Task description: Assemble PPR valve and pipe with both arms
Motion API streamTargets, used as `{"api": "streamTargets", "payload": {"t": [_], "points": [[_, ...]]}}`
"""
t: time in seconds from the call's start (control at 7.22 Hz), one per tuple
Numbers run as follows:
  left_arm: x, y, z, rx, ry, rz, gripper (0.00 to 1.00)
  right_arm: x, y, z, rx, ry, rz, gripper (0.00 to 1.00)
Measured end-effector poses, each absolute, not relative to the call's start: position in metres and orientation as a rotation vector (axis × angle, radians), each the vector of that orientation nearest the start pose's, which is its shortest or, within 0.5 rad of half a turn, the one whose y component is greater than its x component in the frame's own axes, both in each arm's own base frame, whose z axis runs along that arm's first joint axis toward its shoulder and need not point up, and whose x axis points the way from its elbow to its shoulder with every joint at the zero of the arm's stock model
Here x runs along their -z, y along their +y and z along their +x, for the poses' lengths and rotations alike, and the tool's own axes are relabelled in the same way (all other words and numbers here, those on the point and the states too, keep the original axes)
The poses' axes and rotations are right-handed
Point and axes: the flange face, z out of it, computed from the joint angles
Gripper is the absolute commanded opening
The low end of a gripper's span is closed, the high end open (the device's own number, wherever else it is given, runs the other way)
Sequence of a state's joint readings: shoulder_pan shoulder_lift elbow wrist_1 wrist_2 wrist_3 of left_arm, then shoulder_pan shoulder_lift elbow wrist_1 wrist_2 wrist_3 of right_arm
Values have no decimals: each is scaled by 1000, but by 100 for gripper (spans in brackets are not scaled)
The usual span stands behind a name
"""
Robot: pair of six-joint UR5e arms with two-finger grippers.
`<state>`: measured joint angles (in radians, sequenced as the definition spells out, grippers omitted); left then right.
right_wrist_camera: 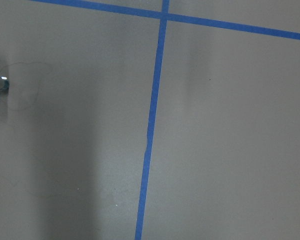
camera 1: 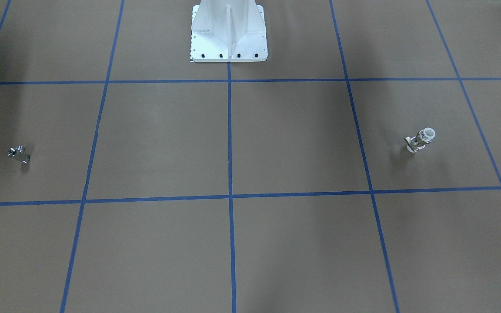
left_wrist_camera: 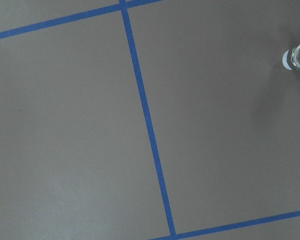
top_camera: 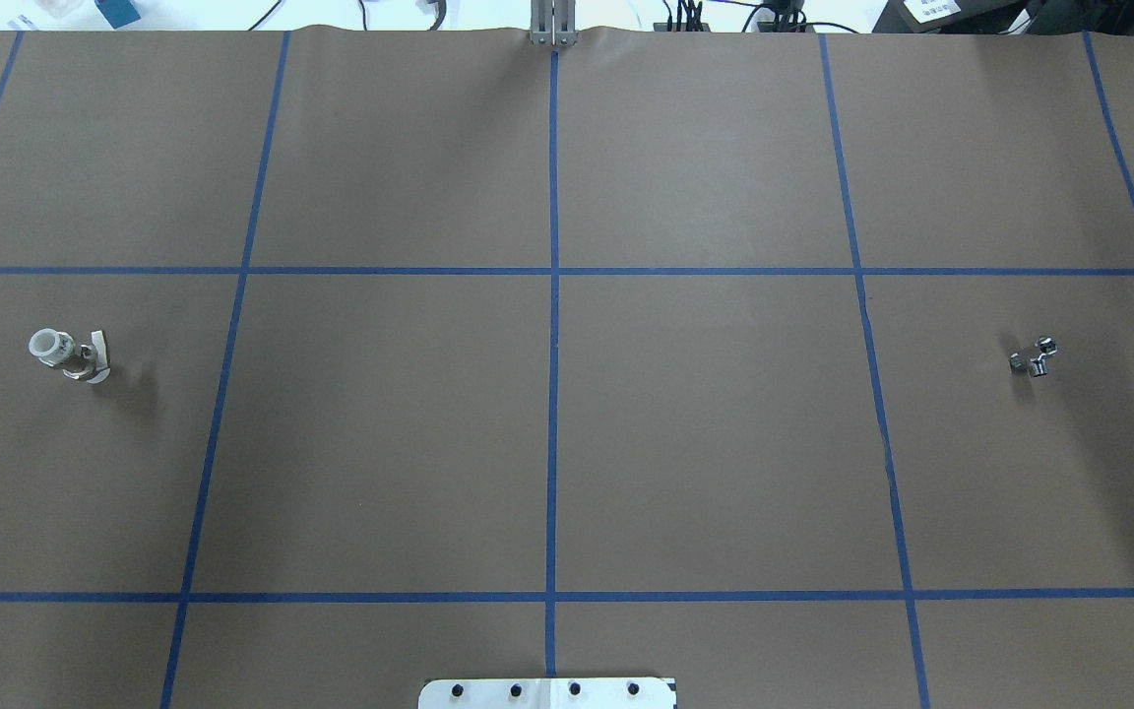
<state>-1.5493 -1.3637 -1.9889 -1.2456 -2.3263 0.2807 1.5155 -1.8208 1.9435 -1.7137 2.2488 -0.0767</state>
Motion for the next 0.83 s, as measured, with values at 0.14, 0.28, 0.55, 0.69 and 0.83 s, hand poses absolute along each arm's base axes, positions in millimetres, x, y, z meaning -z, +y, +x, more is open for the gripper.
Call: {"api": "streamTargets", "payload": {"t": [0.14,0.28,0.55,0.69,0.83], "points": [[-579,-388,-57,-244,765,-9,100,-606,-386,50,120,-679,-12,100],[-578,-389,-57,-242,766,-8,100,-605,-386,49,117,-680,-12,100],[-574,-389,-57,-240,765,-4,100,-598,-388,49,124,-684,4,100],[-571,-389,-57,-242,764,2,100,-592,-393,49,130,-681,18,100],[-568,-390,-56,-243,766,8,100,-582,-403,48,136,-680,42,100]]}}
